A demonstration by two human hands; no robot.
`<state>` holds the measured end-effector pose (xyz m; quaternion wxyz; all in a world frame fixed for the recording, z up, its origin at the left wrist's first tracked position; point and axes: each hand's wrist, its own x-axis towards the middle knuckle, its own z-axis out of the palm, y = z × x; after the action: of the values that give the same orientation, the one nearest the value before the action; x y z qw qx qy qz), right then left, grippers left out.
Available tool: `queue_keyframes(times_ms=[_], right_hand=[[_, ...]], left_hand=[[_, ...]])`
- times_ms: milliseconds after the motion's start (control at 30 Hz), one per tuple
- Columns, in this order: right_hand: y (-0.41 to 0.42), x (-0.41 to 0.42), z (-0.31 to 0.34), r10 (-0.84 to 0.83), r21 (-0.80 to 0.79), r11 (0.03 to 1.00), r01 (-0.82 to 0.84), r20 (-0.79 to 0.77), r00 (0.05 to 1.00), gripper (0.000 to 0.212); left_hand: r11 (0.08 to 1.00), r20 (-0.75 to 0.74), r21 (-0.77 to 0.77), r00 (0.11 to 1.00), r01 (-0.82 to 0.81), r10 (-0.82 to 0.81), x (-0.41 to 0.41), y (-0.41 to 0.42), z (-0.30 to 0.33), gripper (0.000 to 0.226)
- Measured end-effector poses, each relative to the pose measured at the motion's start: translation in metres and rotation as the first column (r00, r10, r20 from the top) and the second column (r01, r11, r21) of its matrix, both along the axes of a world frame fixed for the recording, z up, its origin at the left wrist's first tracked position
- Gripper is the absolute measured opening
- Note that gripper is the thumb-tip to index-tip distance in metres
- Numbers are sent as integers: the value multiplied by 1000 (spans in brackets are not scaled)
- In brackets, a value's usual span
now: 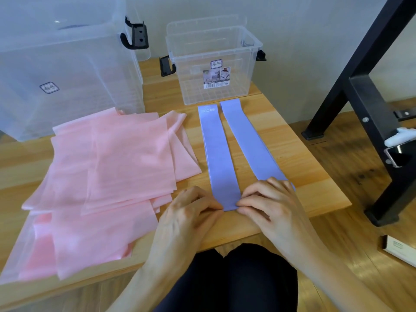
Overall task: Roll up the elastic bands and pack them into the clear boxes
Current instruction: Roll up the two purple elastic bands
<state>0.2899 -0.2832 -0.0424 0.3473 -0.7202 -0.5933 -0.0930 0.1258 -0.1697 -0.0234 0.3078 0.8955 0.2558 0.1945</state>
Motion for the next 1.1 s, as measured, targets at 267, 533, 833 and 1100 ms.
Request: queue_keyframes(times_ms=[267,533,833,1100], right_hand=[[0,0,0,-76,-41,996,73,-57,995,24],[2,-3,5,-143,-114,985,132,-91,986,22],[7,-1,8,-186,-188,969,161,-128,974,24],[11,0,10,-230,-237,953,188,-165,959,14]], left_hand=[[996,-6,-19,996,-90,90,-4,12,-6,8],[990,-26,-77,993,-120,119,-2,9,-2,7],[976,-104,-113,979,-186,174,10,13,7,7],[976,-152,-32,966,-214,207,16,12,11,14]])
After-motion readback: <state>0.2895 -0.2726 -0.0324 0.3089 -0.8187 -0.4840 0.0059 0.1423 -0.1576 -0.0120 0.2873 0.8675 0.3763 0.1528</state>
